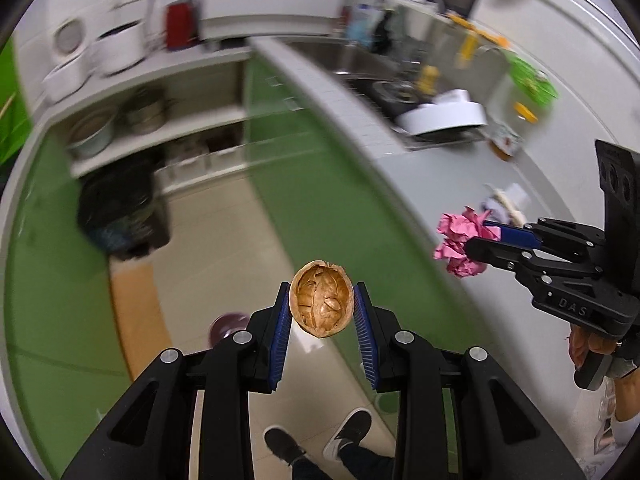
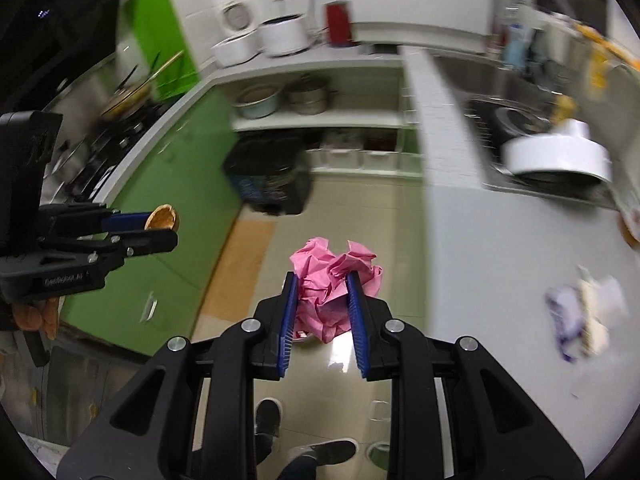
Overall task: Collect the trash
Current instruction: 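Carry shell and tissue over the pink wastebasket and open both tools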
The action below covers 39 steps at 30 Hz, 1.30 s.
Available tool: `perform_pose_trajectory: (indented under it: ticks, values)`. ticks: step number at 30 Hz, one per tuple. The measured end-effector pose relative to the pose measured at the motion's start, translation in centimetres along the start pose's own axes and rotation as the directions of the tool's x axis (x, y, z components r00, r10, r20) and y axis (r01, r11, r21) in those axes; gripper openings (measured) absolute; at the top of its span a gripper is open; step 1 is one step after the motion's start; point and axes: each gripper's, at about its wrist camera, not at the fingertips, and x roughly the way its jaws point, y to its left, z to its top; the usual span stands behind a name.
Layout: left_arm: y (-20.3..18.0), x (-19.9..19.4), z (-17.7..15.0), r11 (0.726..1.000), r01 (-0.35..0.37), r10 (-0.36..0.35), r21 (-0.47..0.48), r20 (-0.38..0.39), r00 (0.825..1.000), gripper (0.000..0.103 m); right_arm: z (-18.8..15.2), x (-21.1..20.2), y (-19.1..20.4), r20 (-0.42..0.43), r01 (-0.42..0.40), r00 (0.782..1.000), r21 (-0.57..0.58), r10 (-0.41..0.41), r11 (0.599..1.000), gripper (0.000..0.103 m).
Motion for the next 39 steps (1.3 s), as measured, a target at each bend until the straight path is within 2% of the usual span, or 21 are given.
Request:
perform_pose_trajectory:
  ticks: [4, 8, 14, 18, 19, 20, 21, 22, 28, 39]
  values:
    - [5.0, 1.0, -1.4, 0.998, -0.028, 0.027, -0.063, -0.019, 0.999, 0.031, 1.4, 4.9, 3.8, -0.034, -0.033, 0.999, -0.040, 0.032, 0.999, 0.024]
    - [9.7, 5.6, -3.4, 0.995, -0.035, 0.031, -0.096, -0.039, 0.999, 0.031, 0.6, 12.5, 5.0, -0.077, -0.045, 0.996, -0.071, 0.040, 0.996, 0.024]
    - [17.7, 19.8, -9.5, 0.985, -0.020, 0.009, -0.169, -0.066, 0.998, 0.031, -5.0, 26.7, 3.7, -0.139, -0.039, 0.990, -0.084, 0.028, 0.996, 0.024]
    - [21.4, 27.4, -12.9, 0.979, -0.011, -0.001, -0.204, -0.061, 0.998, 0.031, -8.4, 33.2, 3.1, -0.165, -0.045, 0.986, -0.098, 0.028, 0.994, 0.024]
    - [22.3, 28.8, -13.6, 0.977, -0.009, -0.004, -0.215, -0.060, 0.998, 0.039, -9.3, 35.0, 2.9, -0.175, -0.049, 0.984, -0.100, 0.031, 0.994, 0.024]
    - [22.8, 29.9, -14.2, 0.976, -0.014, 0.001, -0.219, -0.062, 0.998, 0.051, -9.8, 36.1, 2.8, -0.181, -0.051, 0.983, -0.103, 0.032, 0.993, 0.024]
    - [23.4, 31.2, -14.8, 0.974, -0.023, 0.010, -0.224, -0.057, 0.998, 0.081, -10.2, 37.0, 2.8, -0.185, -0.053, 0.982, -0.105, 0.033, 0.993, 0.024]
    - [24.1, 32.0, -15.3, 0.971, -0.025, 0.016, -0.236, -0.042, 0.999, 0.097, -10.7, 38.1, 2.8, -0.191, -0.056, 0.981, -0.110, 0.035, 0.992, 0.025]
    - [26.5, 34.1, -16.8, 0.959, -0.062, 0.048, -0.277, -0.054, 0.997, 0.097, -12.2, 42.5, 3.5, -0.226, -0.087, 0.973, -0.131, 0.056, 0.988, 0.025]
    - [30.5, 31.2, -18.3, 0.927, -0.105, 0.102, -0.360, -0.028, 0.994, 0.097, -12.1, 49.4, 6.3, -0.301, -0.174, 0.946, -0.162, 0.119, 0.971, 0.025]
